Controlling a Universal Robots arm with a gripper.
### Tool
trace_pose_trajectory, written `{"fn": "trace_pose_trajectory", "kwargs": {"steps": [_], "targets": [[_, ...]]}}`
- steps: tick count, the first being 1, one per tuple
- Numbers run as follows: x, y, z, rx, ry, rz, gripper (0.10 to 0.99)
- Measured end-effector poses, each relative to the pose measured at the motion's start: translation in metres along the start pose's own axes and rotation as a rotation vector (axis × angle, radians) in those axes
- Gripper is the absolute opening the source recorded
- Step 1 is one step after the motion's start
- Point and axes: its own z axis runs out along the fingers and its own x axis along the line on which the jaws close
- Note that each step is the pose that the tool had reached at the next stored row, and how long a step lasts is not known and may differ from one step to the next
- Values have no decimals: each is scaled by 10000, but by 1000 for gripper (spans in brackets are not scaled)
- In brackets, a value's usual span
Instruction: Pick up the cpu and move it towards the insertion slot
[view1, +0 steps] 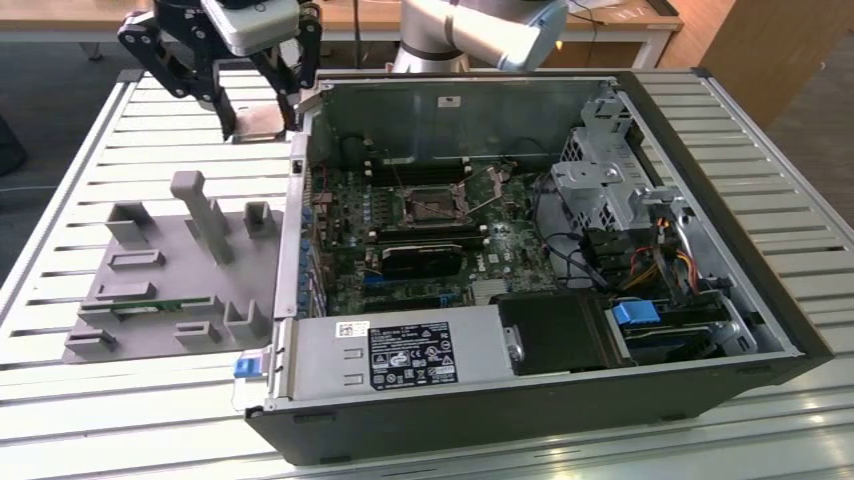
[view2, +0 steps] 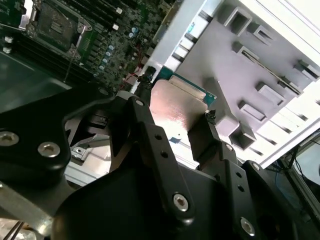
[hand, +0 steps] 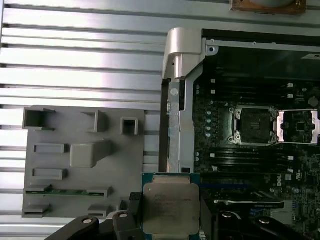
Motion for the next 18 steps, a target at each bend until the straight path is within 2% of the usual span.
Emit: {"fn": "trace_pose_trajectory", "kwargs": {"steps": [18], "targets": [[-541,-12,24,0,2,1,541]]}}
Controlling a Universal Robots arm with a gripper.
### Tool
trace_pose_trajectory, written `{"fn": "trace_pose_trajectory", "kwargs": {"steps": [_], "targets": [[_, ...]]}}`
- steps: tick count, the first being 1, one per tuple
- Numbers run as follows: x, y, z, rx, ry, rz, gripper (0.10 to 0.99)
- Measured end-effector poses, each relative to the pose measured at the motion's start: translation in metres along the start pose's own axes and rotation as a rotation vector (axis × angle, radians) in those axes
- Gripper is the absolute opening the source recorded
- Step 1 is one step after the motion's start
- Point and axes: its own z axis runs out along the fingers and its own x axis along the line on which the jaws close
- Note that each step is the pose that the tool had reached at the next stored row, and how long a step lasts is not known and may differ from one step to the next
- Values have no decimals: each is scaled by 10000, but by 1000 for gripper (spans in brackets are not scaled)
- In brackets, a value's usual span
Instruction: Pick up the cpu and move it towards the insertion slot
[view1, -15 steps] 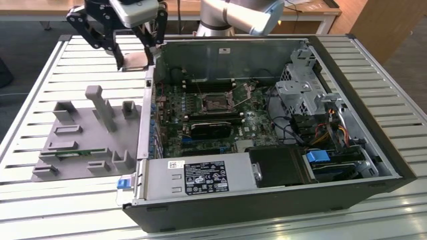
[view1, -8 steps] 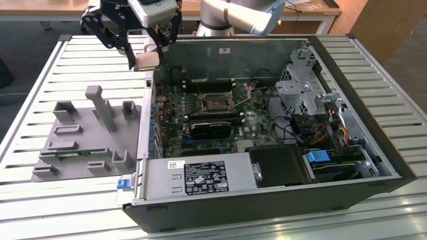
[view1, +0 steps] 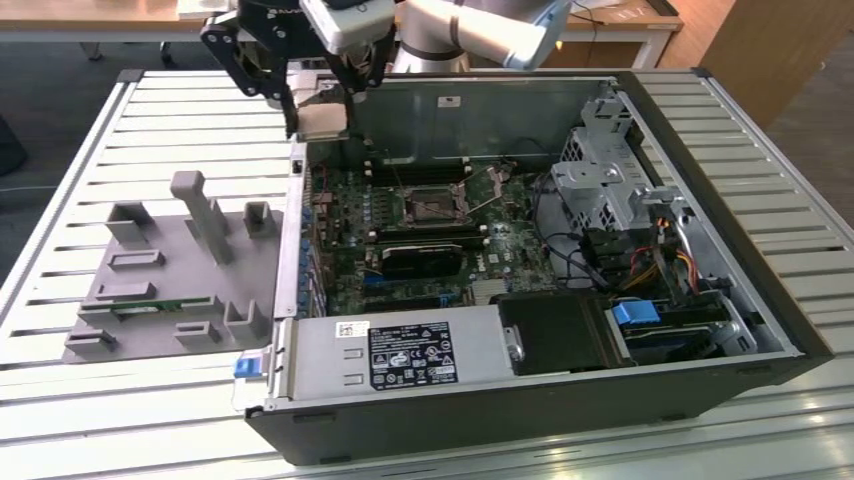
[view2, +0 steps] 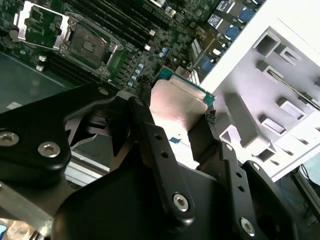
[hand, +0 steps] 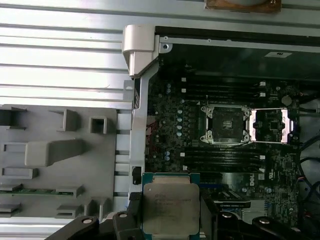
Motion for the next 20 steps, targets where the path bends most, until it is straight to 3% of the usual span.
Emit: {"fn": "trace_pose_trajectory", "kwargs": {"steps": [11,20], "targets": [[-382,-8,17,0,3,-1,541],[-648,-14,29,1,3,0,541]]}}
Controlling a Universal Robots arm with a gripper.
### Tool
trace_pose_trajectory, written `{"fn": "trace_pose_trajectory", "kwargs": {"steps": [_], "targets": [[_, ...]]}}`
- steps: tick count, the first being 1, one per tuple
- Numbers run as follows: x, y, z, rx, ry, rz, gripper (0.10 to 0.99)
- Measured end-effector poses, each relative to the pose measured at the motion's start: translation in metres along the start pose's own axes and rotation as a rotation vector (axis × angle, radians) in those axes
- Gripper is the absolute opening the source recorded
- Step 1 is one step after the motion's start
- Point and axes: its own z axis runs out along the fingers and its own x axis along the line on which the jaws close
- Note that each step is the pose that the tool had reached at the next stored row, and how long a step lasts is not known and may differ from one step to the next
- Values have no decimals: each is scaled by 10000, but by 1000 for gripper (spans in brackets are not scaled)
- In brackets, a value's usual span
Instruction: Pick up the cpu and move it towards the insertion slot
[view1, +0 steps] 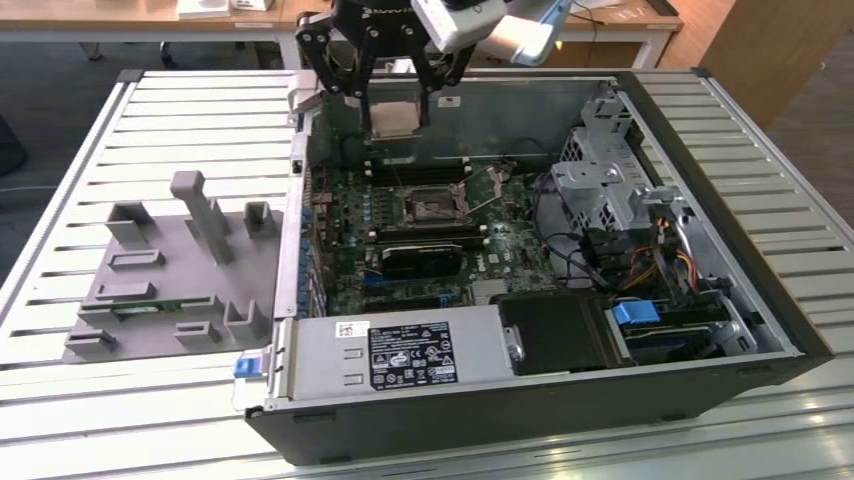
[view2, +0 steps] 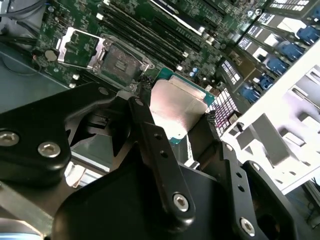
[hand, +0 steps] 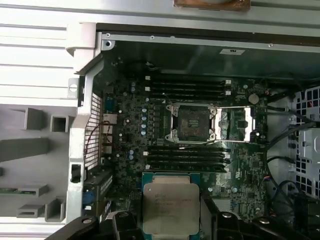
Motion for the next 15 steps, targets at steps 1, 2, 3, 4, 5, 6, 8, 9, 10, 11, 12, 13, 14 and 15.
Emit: {"fn": "trace_pose_trajectory", "kwargs": {"steps": [1,2,3,4,5,6,8,9,10,11,12,13,14,15], "targets": [[-27,-1,1,0,0,-1,541],[-52,-1,2,0,0,-1,541],[-75,-2,4,-1,0,-2,541],[-94,0,5,0,0,-2,541],[-105,6,6,0,0,-2,541],[-111,18,8,0,0,-1,541],[-123,53,15,-1,-1,-1,541],[-128,73,19,-1,-1,-1,541],[-132,95,22,0,0,-1,541],[-137,119,26,0,0,-1,541],[-142,140,30,0,0,-1,541],[-146,162,35,0,0,-1,541],[-149,185,40,-1,-1,-1,541],[-152,210,45,0,0,-1,541]]}}
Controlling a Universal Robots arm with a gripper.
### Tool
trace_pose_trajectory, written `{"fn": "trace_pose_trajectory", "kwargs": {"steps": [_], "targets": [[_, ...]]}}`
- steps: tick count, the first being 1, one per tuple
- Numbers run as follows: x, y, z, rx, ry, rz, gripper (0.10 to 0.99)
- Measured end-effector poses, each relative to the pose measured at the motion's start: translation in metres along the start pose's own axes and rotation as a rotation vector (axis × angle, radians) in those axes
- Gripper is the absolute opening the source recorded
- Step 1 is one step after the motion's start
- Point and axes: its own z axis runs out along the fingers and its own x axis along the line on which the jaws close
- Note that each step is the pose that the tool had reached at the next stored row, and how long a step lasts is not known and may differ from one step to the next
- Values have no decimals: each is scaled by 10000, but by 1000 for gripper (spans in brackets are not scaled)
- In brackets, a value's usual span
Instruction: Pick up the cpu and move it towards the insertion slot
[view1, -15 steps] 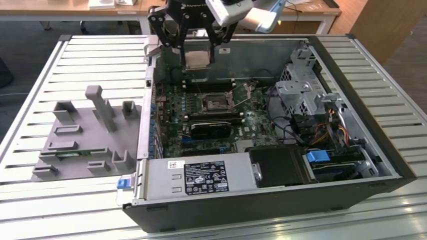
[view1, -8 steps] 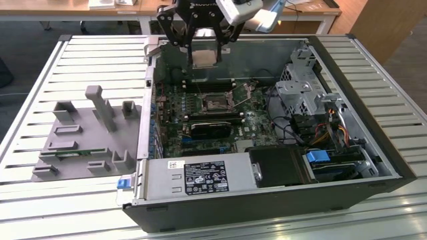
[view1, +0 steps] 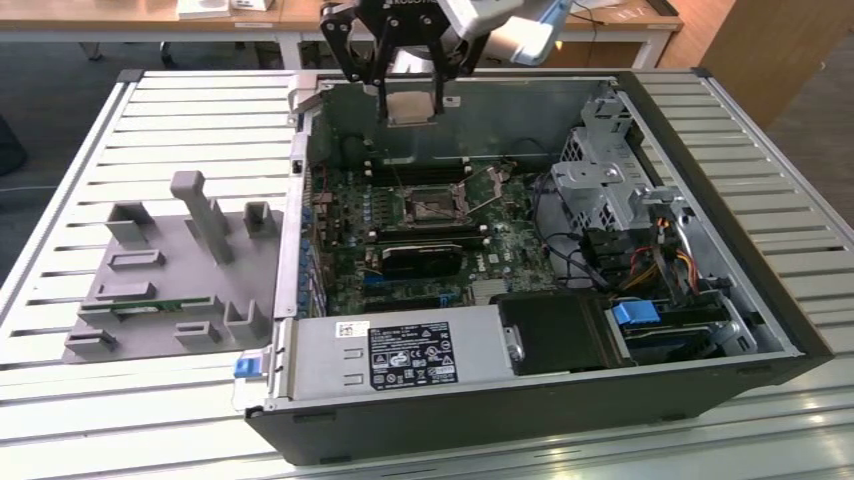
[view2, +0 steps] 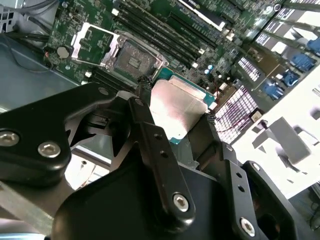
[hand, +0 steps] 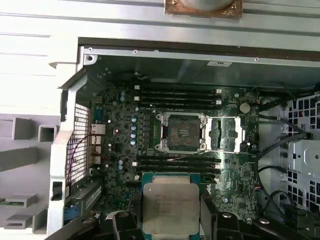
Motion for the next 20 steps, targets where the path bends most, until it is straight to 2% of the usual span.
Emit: {"fn": "trace_pose_trajectory", "kwargs": {"steps": [5,7,14,20], "targets": [[-10,141,26,-1,-1,1,541],[-32,172,40,-2,-1,-2,541],[-187,264,99,-1,20,2,541],[-339,336,160,4,130,9,541]]}}
